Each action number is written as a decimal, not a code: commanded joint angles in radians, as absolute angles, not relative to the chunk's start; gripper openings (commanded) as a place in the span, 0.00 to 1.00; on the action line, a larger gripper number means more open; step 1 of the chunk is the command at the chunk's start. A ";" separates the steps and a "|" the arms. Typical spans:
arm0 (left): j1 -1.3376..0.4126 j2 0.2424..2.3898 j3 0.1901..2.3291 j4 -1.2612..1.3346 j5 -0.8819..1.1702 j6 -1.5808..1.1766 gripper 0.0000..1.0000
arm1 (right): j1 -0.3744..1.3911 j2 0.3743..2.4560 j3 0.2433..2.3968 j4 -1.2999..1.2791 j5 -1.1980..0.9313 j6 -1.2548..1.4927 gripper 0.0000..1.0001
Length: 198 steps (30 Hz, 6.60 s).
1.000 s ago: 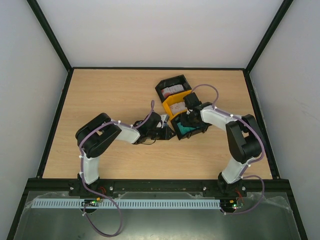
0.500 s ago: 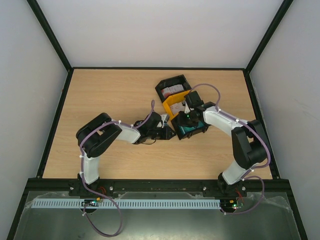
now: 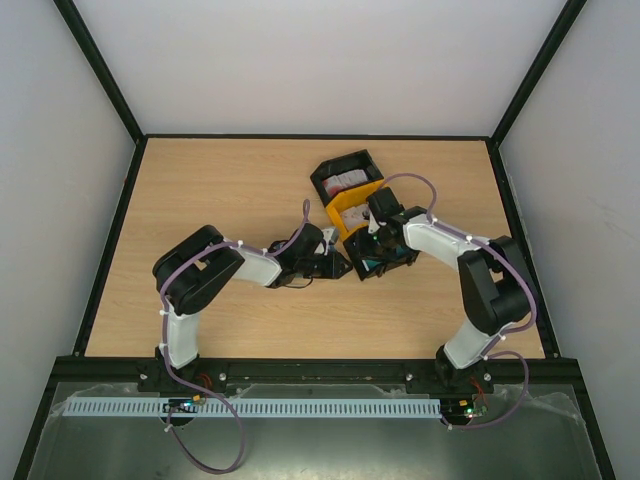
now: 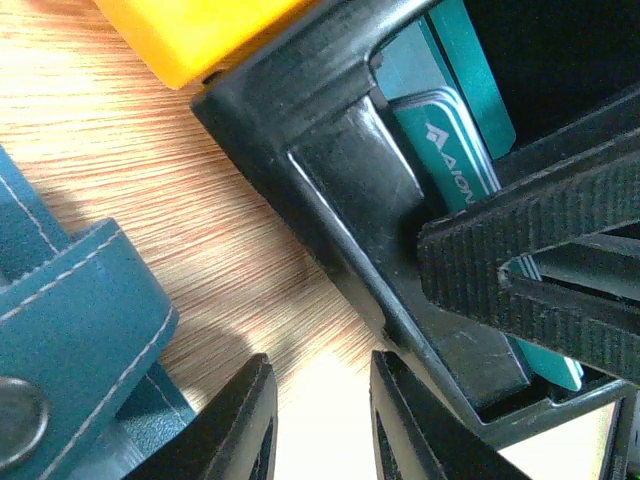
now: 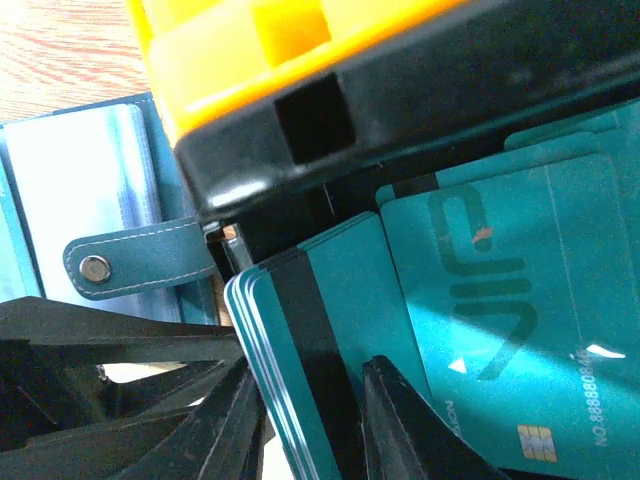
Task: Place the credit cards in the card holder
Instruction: Pick up the credit card from the storage box, then insert the credit card into the card holder.
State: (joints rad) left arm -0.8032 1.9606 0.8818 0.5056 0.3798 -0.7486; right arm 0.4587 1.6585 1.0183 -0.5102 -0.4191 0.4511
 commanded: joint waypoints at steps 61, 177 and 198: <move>-0.808 1.985 0.910 0.495 0.356 -0.737 0.27 | 0.512 1.536 1.040 -0.600 -0.376 0.452 0.10; -0.549 1.580 0.384 0.848 0.301 -1.072 0.03 | 0.765 1.707 0.979 -0.236 -0.069 0.521 0.55; -0.574 1.758 0.378 1.083 0.326 -1.216 0.03 | 0.771 1.803 0.946 -0.243 -0.081 0.611 0.38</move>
